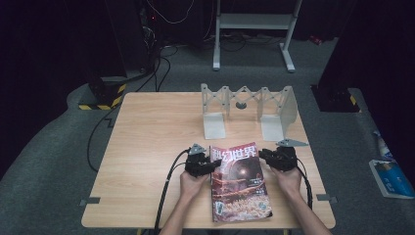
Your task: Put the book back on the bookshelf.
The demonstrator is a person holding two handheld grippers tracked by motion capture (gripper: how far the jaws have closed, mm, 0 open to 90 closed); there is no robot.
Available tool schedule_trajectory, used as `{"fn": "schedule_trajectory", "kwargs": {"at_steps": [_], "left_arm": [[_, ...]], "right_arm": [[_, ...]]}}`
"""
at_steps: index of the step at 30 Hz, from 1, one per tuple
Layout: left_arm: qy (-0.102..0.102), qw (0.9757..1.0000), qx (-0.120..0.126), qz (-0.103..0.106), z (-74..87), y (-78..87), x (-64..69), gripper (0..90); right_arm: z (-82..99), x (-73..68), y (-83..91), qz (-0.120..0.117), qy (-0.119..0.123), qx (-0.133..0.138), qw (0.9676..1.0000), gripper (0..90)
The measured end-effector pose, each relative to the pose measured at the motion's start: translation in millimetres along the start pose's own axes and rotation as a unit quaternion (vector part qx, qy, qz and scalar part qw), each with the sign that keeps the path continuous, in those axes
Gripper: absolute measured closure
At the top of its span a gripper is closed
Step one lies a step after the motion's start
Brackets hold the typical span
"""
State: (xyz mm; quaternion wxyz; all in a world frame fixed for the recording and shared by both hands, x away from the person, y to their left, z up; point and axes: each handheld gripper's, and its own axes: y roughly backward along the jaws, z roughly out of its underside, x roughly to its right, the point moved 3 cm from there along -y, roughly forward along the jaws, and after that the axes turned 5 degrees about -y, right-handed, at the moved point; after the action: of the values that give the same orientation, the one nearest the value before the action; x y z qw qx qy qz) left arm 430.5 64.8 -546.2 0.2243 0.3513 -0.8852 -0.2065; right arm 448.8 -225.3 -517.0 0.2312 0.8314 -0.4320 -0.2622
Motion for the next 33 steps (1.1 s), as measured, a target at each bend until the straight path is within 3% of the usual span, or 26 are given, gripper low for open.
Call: {"fn": "schedule_trajectory", "kwargs": {"at_steps": [4,15,19,28,33], "left_arm": [[-0.002,1.0000,0.001,-0.002,-0.1,-0.2,0.5,60.2],[-0.009,0.9999,0.001,-0.012,-0.3,-0.6,0.9,56.7],[-0.011,0.9998,-0.004,-0.018,-0.8,-2.4,1.2,51.7],[0.012,0.9999,-0.001,0.001,-2.1,-2.5,-0.7,42.7],[0.017,0.9998,-0.008,0.010,-2.9,-3.6,-0.3,37.6]], "right_arm": [[0.9,1.2,-2.4,0.013,0.004,-0.007,0.9999,82.8],[4.7,-2.3,-26.5,0.031,0.031,-0.060,0.9972,83.8],[6.2,0.8,-27.3,0.022,0.026,-0.060,0.9976,83.7],[7.1,-5.0,-29.8,0.017,0.047,-0.055,0.9972,83.9],[7.3,-5.7,-30.2,0.012,0.047,-0.055,0.9974,83.8]]}}
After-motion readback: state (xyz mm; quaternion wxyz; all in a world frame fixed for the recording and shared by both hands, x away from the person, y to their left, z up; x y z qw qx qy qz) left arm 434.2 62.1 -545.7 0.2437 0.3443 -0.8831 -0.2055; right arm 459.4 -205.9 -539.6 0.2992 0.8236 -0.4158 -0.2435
